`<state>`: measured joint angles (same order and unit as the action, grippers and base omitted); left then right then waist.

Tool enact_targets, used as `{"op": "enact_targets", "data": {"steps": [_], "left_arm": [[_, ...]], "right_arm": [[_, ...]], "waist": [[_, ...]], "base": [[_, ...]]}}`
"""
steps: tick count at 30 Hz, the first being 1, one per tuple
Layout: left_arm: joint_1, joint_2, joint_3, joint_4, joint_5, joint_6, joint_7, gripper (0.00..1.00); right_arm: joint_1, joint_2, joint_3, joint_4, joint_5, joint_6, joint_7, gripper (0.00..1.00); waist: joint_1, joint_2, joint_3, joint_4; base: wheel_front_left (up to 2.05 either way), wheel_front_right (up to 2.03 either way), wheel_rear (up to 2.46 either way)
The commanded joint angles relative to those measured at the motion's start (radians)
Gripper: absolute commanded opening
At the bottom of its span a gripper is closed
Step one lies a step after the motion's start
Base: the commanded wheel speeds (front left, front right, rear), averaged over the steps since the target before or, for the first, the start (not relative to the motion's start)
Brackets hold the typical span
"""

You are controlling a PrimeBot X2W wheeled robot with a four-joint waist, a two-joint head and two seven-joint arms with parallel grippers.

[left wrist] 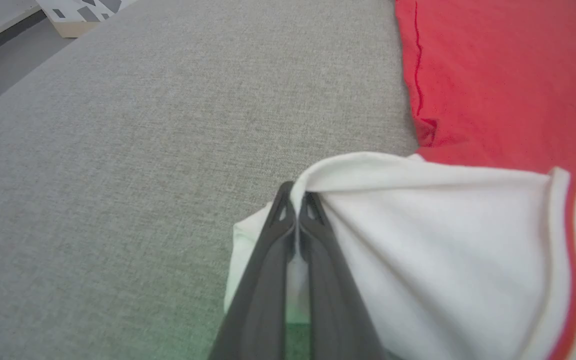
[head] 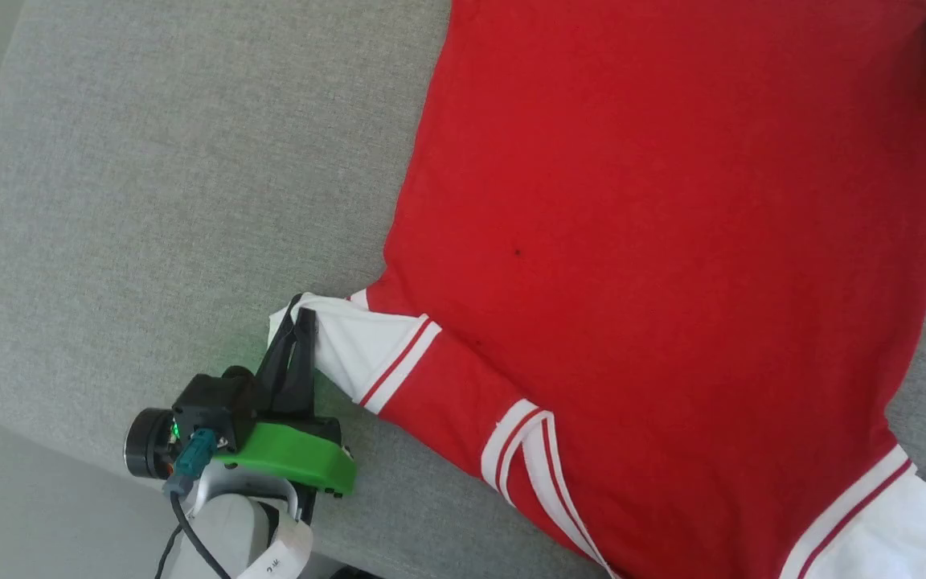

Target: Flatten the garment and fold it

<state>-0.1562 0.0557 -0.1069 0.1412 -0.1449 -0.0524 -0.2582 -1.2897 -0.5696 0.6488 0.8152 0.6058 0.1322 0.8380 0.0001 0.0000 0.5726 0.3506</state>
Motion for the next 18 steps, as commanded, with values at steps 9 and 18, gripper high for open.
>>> {"op": "enact_targets", "data": {"steps": [9,18], "left_arm": [[0.004,-0.005,0.037,0.024,0.023,-0.004,-0.004,0.00],[0.063,-0.001,0.089,0.042,0.040,-0.006,-0.004,0.00]], "right_arm": [[0.038,0.011,0.059,0.040,0.039,-0.002,-0.097,0.00],[0.087,-0.024,0.165,-0.075,0.121,-0.002,-0.225,0.00]], "waist": [[-0.0001,0.0000,-0.081,-0.034],[-0.0001,0.0000,-0.206,-0.094]], "base": [[0.00,0.00,0.00],[0.00,0.00,0.00]]}}
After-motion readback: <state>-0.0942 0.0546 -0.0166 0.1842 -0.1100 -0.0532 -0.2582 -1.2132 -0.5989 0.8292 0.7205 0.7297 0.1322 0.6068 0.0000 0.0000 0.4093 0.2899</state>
